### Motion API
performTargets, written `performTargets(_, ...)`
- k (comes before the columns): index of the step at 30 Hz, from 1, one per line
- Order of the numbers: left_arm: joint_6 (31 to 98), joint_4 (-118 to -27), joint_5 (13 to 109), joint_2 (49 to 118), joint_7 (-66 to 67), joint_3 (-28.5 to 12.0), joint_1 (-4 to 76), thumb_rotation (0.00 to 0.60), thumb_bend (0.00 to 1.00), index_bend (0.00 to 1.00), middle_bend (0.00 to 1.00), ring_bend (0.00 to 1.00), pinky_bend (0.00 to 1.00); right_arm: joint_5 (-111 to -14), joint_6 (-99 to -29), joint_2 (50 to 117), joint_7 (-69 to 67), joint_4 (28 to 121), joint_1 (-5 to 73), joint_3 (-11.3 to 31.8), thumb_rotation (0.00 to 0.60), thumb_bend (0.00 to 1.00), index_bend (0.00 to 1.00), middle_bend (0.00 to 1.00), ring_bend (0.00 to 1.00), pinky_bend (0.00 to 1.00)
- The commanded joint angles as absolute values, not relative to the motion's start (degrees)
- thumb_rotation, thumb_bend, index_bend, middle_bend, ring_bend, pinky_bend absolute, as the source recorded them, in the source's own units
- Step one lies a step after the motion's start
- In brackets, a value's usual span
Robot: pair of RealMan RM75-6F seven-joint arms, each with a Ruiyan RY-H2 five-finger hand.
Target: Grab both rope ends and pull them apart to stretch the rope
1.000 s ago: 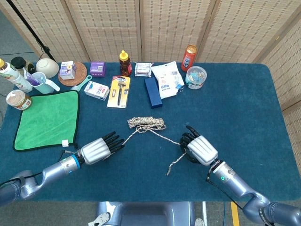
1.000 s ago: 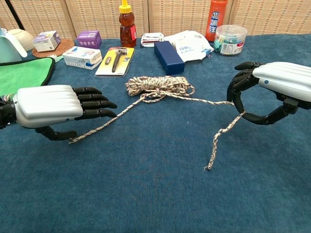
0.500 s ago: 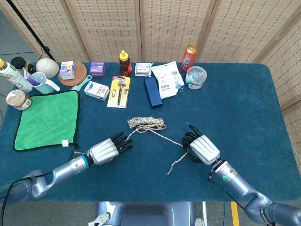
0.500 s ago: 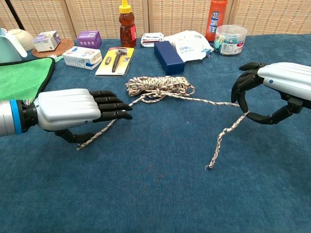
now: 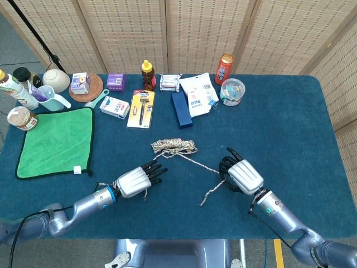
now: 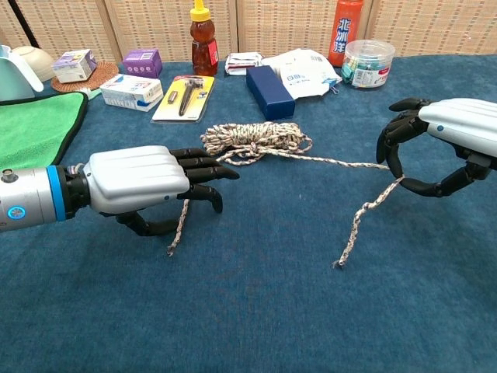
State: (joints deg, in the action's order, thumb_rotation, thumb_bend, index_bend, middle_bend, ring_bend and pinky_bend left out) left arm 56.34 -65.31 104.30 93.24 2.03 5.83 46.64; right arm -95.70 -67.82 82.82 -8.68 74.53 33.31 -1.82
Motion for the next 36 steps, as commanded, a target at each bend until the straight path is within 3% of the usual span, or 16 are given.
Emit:
performTargets(1, 56.51, -64.98, 103.78, 93.21, 1.61, 5.94, 46.58, 0.600, 0.43, 0.36, 0.00, 0.00, 0.00, -95.69, -67.75, 82.84, -8.69, 74.54, 33.31, -1.79, 0.600, 0.43, 0.68, 0.37, 0.25, 0.00)
performTargets(12, 57.80, -64.23, 103.28, 93.63, 0.82, 6.53, 46.46, 0.600, 0.43, 0.46, 0.00, 0.00, 0.00, -95.67, -67.29, 83.09, -8.80, 74.31, 33.33, -1.76, 0.600, 0.43, 0.69, 0.38, 0.26, 0.00)
performTargets(27, 60.75, -63.02, 103.44, 94.23, 0.37, 7.16, 45.62, 0.600, 0.43, 0.49, 0.00, 0.00, 0.00, -95.66, -67.08, 83.23, -8.69, 74.29, 33.27, -1.71, 0.600, 0.43, 0.69, 0.38, 0.27, 0.00)
performTargets(31, 61.34, -62.29, 103.17, 94.62, 0.48, 7.14, 45.23, 0.600, 0.43, 0.46, 0.00, 0.00, 0.00, -95.63, -67.04, 83.25, -8.70, 74.20, 33.22, -1.71, 0.600, 0.43, 0.69, 0.38, 0.27, 0.00)
performTargets(36, 62.12, -61.56, 102.98, 95.03, 0.27, 7.10, 44.83, 0.600, 0.43, 0.35, 0.00, 0.00, 0.00, -95.56, -66.94, 83.26, -8.78, 74.09, 33.19, -1.71, 0.600, 0.43, 0.69, 0.38, 0.27, 0.00)
